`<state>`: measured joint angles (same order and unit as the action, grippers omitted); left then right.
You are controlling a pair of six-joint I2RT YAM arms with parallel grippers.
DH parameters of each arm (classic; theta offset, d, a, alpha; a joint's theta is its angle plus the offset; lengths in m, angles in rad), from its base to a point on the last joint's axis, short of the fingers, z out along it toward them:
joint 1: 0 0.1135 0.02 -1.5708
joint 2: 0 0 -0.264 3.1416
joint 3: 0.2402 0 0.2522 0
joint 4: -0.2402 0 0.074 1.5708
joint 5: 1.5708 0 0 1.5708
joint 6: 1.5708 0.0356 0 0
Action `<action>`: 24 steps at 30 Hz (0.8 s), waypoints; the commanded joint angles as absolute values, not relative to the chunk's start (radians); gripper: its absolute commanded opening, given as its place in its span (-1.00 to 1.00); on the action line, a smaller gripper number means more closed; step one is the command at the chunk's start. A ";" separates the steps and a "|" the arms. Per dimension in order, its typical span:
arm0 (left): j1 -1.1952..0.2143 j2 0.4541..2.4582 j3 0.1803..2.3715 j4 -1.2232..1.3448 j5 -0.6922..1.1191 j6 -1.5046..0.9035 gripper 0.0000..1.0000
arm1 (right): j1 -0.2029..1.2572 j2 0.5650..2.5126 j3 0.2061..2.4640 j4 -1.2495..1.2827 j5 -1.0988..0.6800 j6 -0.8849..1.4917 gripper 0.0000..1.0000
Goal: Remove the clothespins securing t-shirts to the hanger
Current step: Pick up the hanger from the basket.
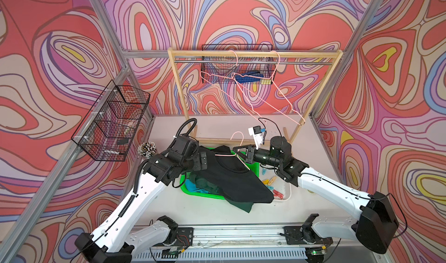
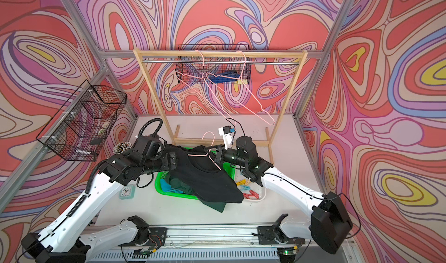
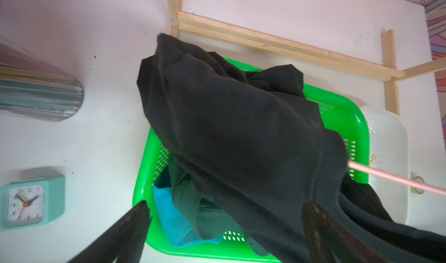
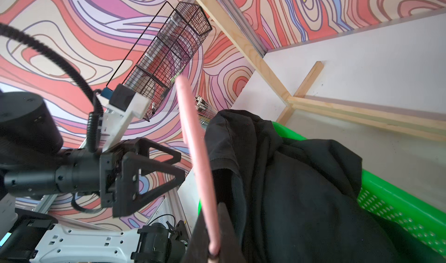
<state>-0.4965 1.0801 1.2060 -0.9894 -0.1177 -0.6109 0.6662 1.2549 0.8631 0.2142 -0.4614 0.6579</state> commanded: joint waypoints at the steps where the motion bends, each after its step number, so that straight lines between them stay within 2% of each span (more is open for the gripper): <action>1: -0.440 1.108 1.253 -1.069 -0.156 -0.587 1.00 | 0.679 1.210 0.833 0.223 -0.479 0.619 -1.00; 8: -0.315 1.110 1.241 -1.041 -0.052 -0.642 1.00 | 0.681 1.152 0.794 0.233 -0.528 0.575 -1.00; 13: -0.252 1.133 1.188 -0.941 0.094 -0.712 1.00 | 0.681 1.124 0.772 0.259 -0.538 0.563 -1.00; 24: -0.232 1.191 1.135 -0.798 0.141 -0.834 0.99 | 0.681 1.096 0.754 0.244 -0.542 0.549 -1.00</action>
